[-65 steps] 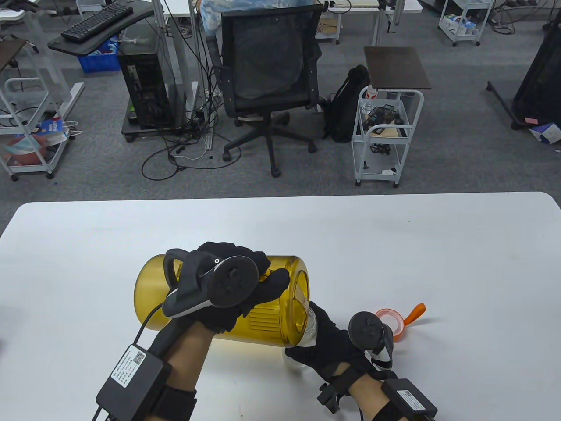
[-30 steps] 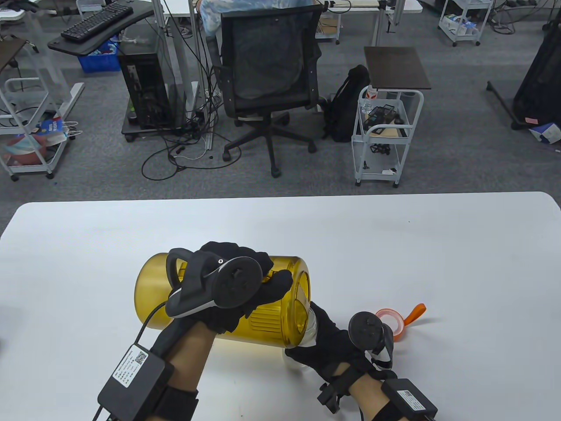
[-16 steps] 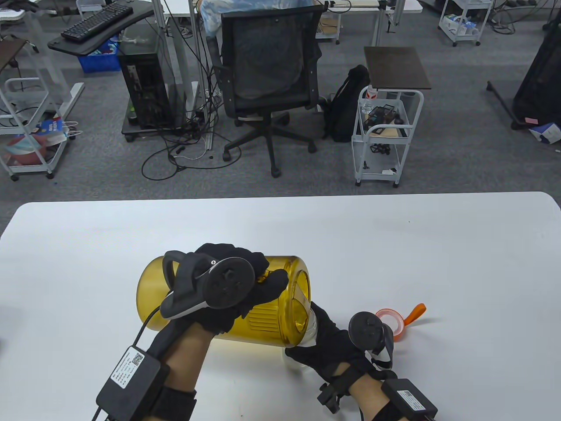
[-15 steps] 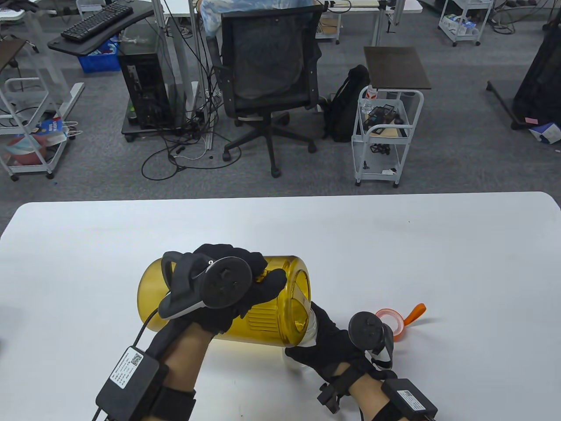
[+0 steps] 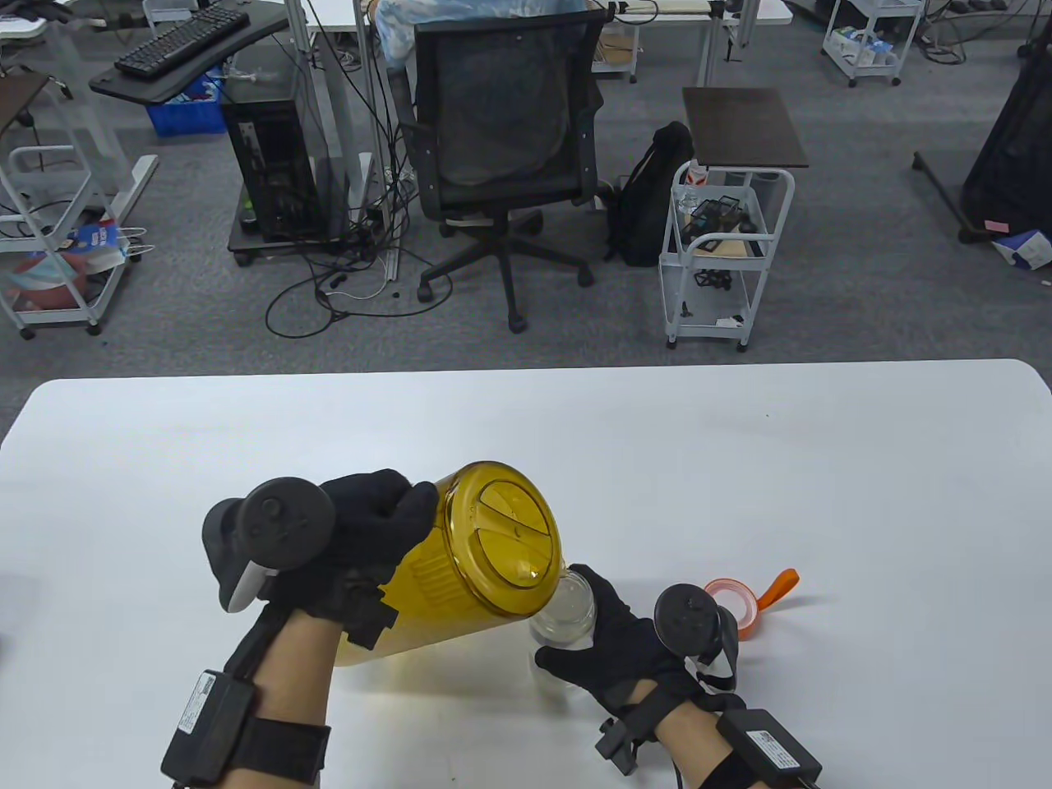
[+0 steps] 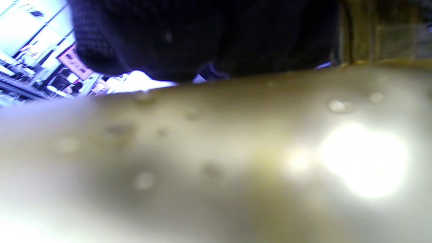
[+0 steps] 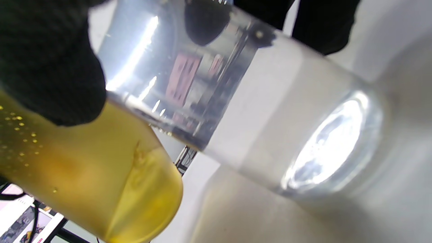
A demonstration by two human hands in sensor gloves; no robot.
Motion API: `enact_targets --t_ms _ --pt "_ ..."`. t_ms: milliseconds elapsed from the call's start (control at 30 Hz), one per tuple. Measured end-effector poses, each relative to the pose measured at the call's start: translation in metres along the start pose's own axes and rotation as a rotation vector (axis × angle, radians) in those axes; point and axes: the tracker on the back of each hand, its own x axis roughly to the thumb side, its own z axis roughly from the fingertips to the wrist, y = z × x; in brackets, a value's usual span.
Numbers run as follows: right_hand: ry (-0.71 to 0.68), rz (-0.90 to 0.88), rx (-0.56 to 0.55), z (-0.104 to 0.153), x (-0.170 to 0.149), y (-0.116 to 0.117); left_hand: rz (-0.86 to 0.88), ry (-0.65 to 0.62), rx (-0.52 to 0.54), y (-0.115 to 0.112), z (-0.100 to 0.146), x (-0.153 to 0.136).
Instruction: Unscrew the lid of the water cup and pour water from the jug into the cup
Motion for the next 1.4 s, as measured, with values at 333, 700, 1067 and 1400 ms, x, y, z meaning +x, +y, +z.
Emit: enact_targets --t_ms 333,700,1067,1400 --pt "0.004 -0.006 0.002 0.000 0.000 0.000 0.316 0.312 0.245 -0.006 0.013 -0.083" --pt "0.012 -0.018 0.015 0.000 0.000 0.000 0.436 0.360 0.377 -0.028 0.009 -0.121" --pt "0.025 -0.030 0.027 0.001 0.000 0.000 0.450 0.404 0.531 -0.035 0.010 -0.159" --pt "0.035 -0.029 0.032 0.001 0.000 0.000 0.364 0.465 0.437 -0.022 0.014 -0.154"
